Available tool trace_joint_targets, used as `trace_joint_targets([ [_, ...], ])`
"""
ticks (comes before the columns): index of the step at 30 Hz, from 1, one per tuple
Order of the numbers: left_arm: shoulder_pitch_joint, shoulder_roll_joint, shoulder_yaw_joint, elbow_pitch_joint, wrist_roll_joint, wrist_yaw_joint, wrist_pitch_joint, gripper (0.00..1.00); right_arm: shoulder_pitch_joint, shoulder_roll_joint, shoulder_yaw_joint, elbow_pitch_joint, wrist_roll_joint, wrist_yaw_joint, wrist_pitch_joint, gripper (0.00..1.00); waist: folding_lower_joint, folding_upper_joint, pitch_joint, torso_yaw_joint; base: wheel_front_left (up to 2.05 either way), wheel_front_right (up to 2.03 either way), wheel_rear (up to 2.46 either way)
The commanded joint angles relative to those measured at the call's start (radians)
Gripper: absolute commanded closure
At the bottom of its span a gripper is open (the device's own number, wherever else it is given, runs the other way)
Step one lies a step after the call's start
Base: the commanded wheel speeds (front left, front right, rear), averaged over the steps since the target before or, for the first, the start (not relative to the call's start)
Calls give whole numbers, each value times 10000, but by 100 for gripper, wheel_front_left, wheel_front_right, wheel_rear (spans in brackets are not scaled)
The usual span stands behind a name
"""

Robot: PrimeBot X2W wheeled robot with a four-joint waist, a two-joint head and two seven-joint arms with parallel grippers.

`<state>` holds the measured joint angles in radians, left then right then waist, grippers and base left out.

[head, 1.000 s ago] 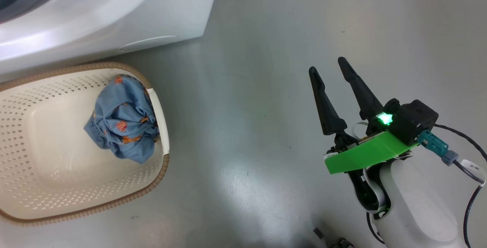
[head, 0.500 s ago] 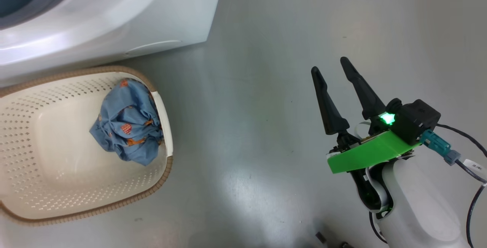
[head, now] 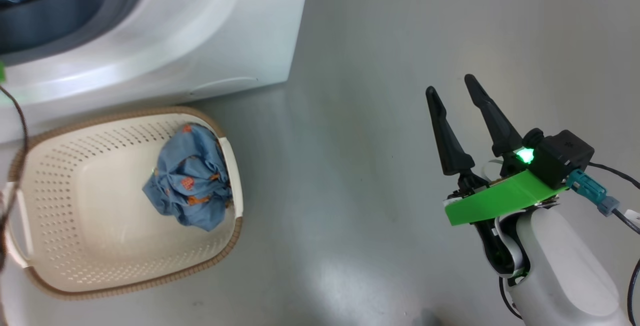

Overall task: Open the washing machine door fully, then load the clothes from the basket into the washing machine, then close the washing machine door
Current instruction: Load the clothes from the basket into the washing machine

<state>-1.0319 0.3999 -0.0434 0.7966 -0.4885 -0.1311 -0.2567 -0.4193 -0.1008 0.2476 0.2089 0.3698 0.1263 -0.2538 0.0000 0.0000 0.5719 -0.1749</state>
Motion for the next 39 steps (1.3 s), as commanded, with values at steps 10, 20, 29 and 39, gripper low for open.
trace_joint_targets([
  [10, 2391, -444, 1174, -1573, 949, 4, -50, 0, 721, -447, -6, -3, 153, 44, -80, 0, 0, 0, -1320, 485, 0, 0, 0],
  [20, 4369, -1079, 1644, -2734, 1584, 4, -51, 0, 1258, -911, 44, 130, 295, 44, -80, 0, 0, 0, -2313, 835, 0, 0, 0],
  [29, 6047, -1570, 1700, -3519, 1850, 4, -51, 0, 1876, -1245, -29, 213, 455, 44, -80, 0, 0, 0, -3197, 1131, 0, 0, 0],
  [39, 7545, -1897, 1772, -4154, 1887, 4, -51, 0, 2510, -1462, -95, 231, 628, 44, -80, 0, 0, 0, -4066, 1348, 0, 0, 0],
])
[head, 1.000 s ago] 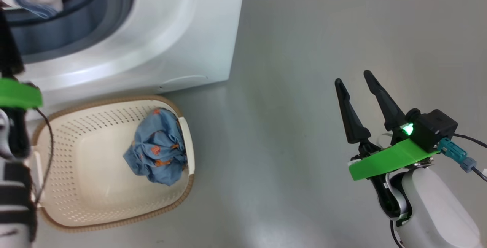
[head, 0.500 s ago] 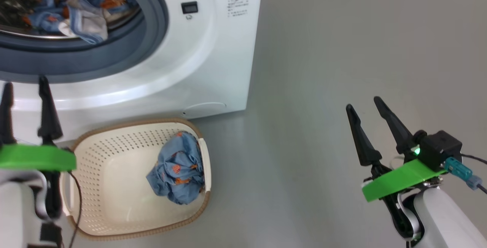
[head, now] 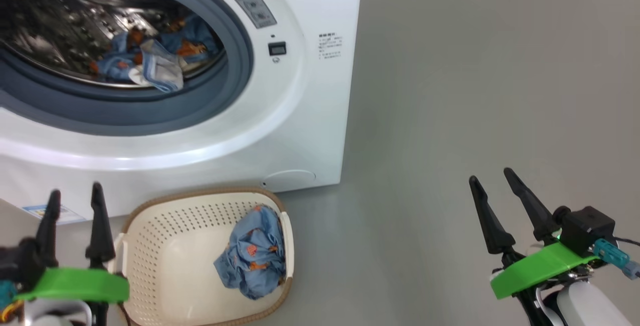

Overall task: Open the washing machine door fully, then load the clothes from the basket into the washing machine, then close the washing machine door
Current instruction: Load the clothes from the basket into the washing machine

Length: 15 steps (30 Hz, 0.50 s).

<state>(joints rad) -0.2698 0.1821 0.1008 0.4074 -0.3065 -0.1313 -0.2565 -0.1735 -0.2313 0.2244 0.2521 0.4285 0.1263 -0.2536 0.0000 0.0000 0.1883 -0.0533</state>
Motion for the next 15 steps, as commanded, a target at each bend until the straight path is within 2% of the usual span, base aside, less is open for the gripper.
trace_joint_targets([
  [1, 77, 255, 343, -341, 71, 6, -53, 0, 119, -179, 126, -203, 58, 44, -82, 0, 0, 0, -305, 156, 0, 0, 0],
  [15, 2025, -124, 716, -1312, 166, 6, -53, 0, 825, -449, -43, -326, 166, 44, -82, 0, 0, 0, -1004, 234, 0, 0, 0],
])
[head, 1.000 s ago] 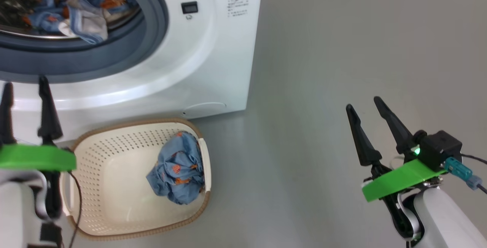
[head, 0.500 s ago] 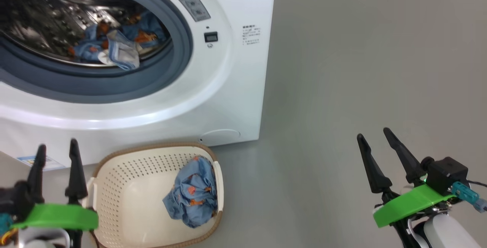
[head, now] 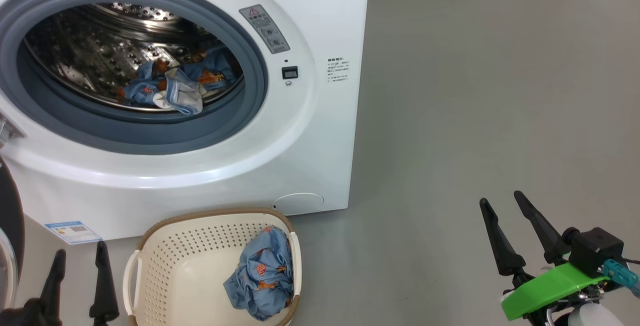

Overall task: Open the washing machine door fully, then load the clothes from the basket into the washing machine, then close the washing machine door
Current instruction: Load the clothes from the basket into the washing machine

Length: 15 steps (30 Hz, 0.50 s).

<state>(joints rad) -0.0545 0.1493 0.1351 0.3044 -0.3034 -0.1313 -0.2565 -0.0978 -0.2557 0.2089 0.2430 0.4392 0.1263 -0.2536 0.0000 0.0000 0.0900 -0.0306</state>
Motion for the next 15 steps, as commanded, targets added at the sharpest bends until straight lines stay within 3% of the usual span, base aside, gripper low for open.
trace_joint_targets([
  [1, -46, 190, 388, -335, 133, 6, -53, 0, 98, -215, 98, -244, 65, 44, -82, 0, 0, 0, -36, 9, 0, 0, 0],
  [15, 173, 125, 567, -625, 100, 6, -53, 0, 62, -153, 29, -354, 4, 44, -82, 0, 0, 0, 145, -35, 0, 0, 0],
])
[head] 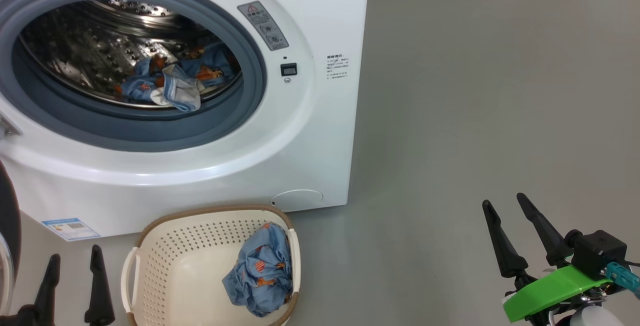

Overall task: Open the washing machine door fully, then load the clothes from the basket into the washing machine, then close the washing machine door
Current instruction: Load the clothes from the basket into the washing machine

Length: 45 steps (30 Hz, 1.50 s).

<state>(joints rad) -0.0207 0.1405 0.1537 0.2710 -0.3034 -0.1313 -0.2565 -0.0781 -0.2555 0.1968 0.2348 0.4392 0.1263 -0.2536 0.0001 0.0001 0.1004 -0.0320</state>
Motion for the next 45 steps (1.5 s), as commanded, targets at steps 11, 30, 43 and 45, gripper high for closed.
trace_joint_targets([
  [11, -378, 298, 287, -55, -80, 6, -53, 0, -326, -49, 132, -336, -65, 44, -82, 0, -1, -1, 430, -130, 0, 0, 0],
  [30, -2594, 963, -1524, 3028, -1437, 6, -53, 0, -1877, 899, 163, -577, -582, 44, -82, 0, -1, -1, 2971, -593, 0, 0, 0],
  [43, -4701, 1618, -3564, 5015, -2715, 6, -53, 0, -2936, 1233, 306, -720, -848, 44, -82, 0, -1, -1, 4756, -865, 0, 0, 0],
  [45, -4983, 1713, -3934, 5256, -3017, 6, -53, 0, -3070, 1300, 362, -737, -887, 44, -82, 0, -1, -1, 5011, -943, 0, 0, 0],
])
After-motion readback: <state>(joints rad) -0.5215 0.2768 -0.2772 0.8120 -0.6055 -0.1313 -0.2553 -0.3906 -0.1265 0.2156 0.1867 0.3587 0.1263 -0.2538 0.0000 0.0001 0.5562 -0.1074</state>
